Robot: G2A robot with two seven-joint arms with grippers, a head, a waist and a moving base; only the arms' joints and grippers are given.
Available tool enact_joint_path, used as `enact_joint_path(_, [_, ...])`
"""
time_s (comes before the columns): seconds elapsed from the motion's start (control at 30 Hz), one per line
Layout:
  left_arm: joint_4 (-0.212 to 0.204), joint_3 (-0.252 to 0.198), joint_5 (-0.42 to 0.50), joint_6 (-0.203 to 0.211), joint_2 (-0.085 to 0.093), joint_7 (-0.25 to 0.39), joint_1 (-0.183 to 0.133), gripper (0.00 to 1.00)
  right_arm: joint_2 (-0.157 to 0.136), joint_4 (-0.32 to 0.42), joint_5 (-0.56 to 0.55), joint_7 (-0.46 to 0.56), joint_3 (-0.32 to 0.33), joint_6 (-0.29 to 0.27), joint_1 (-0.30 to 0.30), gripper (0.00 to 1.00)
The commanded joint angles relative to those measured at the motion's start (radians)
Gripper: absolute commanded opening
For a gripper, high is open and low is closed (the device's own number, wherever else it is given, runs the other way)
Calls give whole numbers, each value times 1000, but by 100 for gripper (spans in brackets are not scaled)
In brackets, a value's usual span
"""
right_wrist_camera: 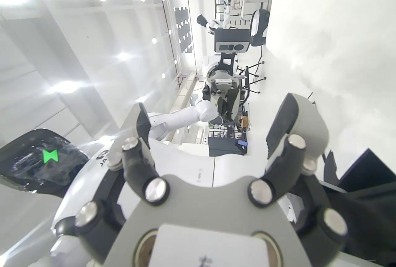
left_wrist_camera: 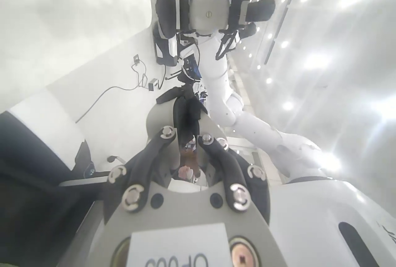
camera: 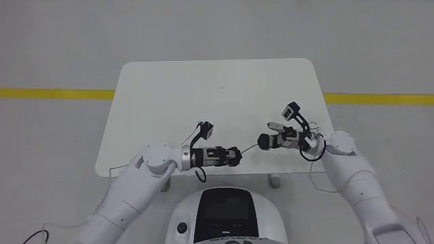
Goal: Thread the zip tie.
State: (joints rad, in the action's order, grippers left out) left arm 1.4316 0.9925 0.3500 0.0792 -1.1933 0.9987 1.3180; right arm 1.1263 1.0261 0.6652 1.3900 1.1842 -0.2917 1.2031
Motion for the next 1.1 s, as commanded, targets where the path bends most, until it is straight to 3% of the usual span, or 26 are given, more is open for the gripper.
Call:
enact_joint_path(0.0, [-12,-6,4,-8,-1,-9,-7,0,-3,3,0,0,-8,0,-2,100])
enact_joint_path(0.37, [-12,-6,4,-8,-1,-9,-7,0,-2,24,7,-28,-9,9,12,100])
enact_joint_path(0.6, [-12,-6,4,-8,-1,-9,-7,0,-12,24,-3,0,2,26,27,100])
enact_joint_path(0.83, [-12,-6,4,-8,-1,-9,-7,0,-27,15,30,0,-27,20,22,100])
enact_joint_path(0.87, [-12,-6,4,-8,-1,-9,-7,0,-29,13,35,0,-32,18,21,80])
enact_joint_path(0.9, [-12,-6,4,-8,-1,-9,-7,0,-31,9,39,0,-38,16,18,53])
enact_joint_path(0.93, [-12,-6,4,-8,-1,-9,-7,0,-34,5,45,0,-47,15,14,45])
enact_joint_path(1.07, [-12,-6,4,-8,-1,-9,-7,0,-37,-12,102,0,-88,24,-5,40])
